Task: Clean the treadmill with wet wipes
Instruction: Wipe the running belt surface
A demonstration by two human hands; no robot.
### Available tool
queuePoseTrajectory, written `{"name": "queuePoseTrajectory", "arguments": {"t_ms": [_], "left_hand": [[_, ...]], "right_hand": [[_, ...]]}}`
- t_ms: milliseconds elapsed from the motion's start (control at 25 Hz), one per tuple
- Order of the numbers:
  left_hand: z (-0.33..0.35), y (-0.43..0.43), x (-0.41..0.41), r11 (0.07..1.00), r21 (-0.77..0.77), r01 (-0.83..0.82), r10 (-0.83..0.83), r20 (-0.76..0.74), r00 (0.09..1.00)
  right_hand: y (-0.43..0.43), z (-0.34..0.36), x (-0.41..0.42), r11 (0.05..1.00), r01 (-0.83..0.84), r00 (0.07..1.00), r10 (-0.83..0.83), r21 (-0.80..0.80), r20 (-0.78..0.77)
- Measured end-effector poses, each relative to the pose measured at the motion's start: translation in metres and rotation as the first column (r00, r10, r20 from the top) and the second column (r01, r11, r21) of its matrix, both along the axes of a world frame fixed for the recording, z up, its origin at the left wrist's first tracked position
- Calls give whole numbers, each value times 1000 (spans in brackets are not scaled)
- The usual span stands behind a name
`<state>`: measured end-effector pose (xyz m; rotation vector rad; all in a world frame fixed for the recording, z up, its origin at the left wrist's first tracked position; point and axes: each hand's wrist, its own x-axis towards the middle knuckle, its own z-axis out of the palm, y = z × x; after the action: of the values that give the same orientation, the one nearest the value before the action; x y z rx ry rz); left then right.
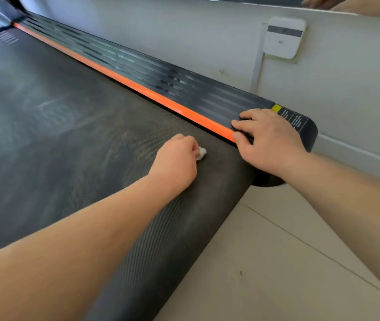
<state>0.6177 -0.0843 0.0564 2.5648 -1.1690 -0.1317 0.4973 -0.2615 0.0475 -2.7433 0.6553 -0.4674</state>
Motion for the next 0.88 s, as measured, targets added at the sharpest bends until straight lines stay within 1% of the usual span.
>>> {"name": "queuePoseTrajectory", "arguments": {"t_ms": [40, 80, 160, 200, 280, 360, 440, 520, 600, 680, 720, 800, 880], "left_hand": [[-3, 3, -8, 1000, -3, -14, 13, -23, 1000], [-6, 14, -19, 1000, 12, 16, -15, -50, 999], [-7, 47, -43, 992, 39, 120, -116, -100, 988], [-6, 65, -52, 988, 51, 147, -140, -123, 982], [0, 66, -49, 986, 62, 152, -144, -119, 982], [3, 31, -39, 988, 36, 153, -149, -79, 986], [6, 6, -40, 993, 27, 111, -108, -89, 990], [1, 16, -46, 993, 3, 119, -118, -135, 984], [-2, 61, -66, 983, 6, 183, -180, -142, 973], [1, 102, -81, 972, -5, 233, -232, -127, 965], [-3, 104, -77, 974, 7, 228, -226, -88, 970], [-4, 78, -64, 982, 26, 186, -186, 13, 982], [-9, 24, -54, 990, 16, 141, -142, 91, 986]], "right_hand": [[4, 2, -7, 1000, 25, 1000, -25, 4, -2], [11, 3, -20, 997, 78, 997, -78, -8, 8], [25, 9, -51, 984, 177, 984, -177, -5, 7], [35, 13, -64, 983, 185, 982, -184, 18, -42], [55, 21, -79, 984, 166, 967, -149, 66, -209], [66, 33, -82, 976, 170, 930, -112, 138, -351], [66, 39, -82, 964, 161, 904, -57, 213, -424], [61, 39, -86, 952, 191, 906, -76, 240, -417], [57, 34, -88, 961, 214, 927, -144, 173, -348], [64, 28, -79, 974, 190, 934, -139, 126, -330], [68, 25, -75, 977, 174, 935, -124, 125, -334], [72, 15, -73, 978, 164, 948, -119, 132, -294], [68, 8, -81, 962, 172, 974, -133, 213, -185]]}}
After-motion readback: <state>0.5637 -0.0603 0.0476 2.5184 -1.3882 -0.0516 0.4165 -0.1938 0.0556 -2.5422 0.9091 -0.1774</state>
